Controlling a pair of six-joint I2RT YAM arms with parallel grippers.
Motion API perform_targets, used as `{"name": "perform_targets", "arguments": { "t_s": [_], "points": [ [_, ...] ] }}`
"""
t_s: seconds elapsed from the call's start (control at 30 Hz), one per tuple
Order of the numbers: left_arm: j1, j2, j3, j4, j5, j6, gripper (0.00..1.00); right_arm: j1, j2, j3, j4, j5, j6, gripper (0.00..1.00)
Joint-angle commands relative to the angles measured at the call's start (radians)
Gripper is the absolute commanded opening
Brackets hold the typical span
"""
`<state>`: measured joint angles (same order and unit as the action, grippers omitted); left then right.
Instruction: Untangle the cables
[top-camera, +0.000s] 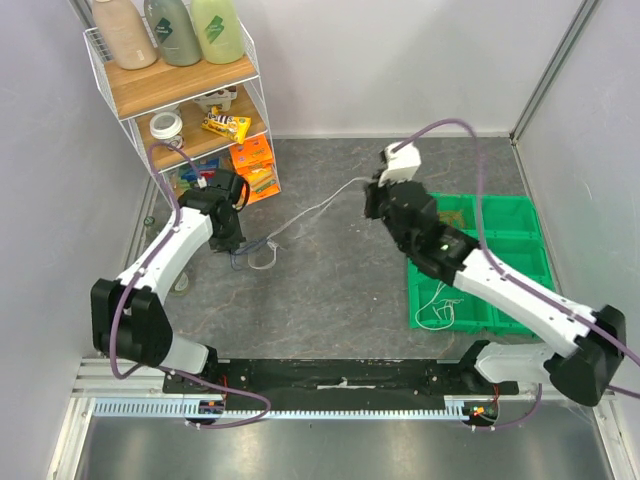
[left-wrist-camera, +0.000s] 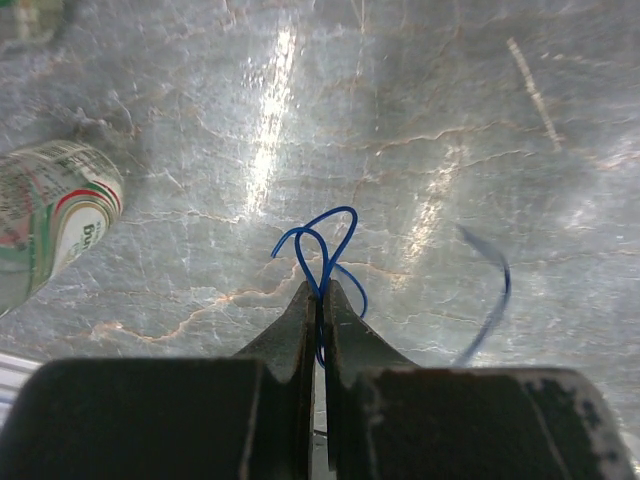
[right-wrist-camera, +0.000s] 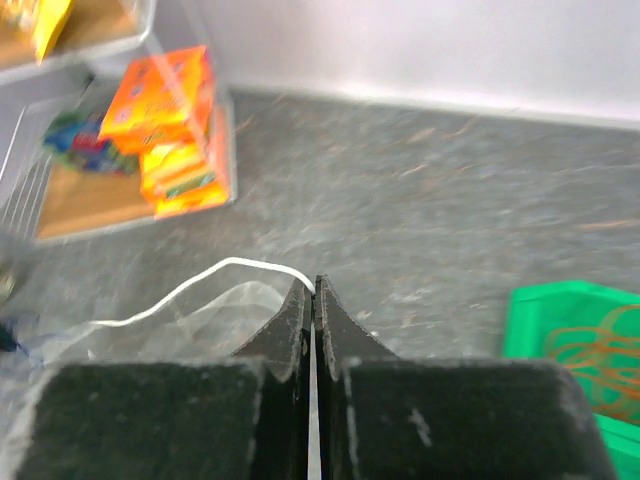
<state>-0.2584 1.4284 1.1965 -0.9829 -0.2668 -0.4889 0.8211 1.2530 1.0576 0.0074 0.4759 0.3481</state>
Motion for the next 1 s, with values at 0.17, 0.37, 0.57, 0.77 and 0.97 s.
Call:
{"name": "perform_targets", "arguments": {
  "t_s": [0.17, 0.37, 0.57, 0.77, 0.97],
  "points": [
    [0.005, 0.076, -0.066, 0.066, 0.026, -0.024, 0.02, -0.213, -0.113, 0.388, -0.354, 0.217, -0.058, 0.00],
    [0.005, 0.116, -0.051, 0.076, 0.072, -0.004, 0.02, -0.278, -0.090, 0.593, -0.474, 0.316, -0.124, 0.00],
    [0.005, 0.141, -0.048, 0.089, 0.103, 0.022, 0.02, -0.342, 0.009, 0.870, -0.632, 0.369, -0.139, 0.00],
    [0.004, 0.124, -0.035, 0.105, 0.139, 0.049, 0.02, -0.470, 0.059, 0.923, -0.777, 0.386, -0.101, 0.00],
    [0.005, 0.109, -0.014, 0.119, 0.204, 0.064, 0.02, -0.510, -0.041, 0.842, -0.905, 0.337, -0.055, 0.00]
  ]
}}
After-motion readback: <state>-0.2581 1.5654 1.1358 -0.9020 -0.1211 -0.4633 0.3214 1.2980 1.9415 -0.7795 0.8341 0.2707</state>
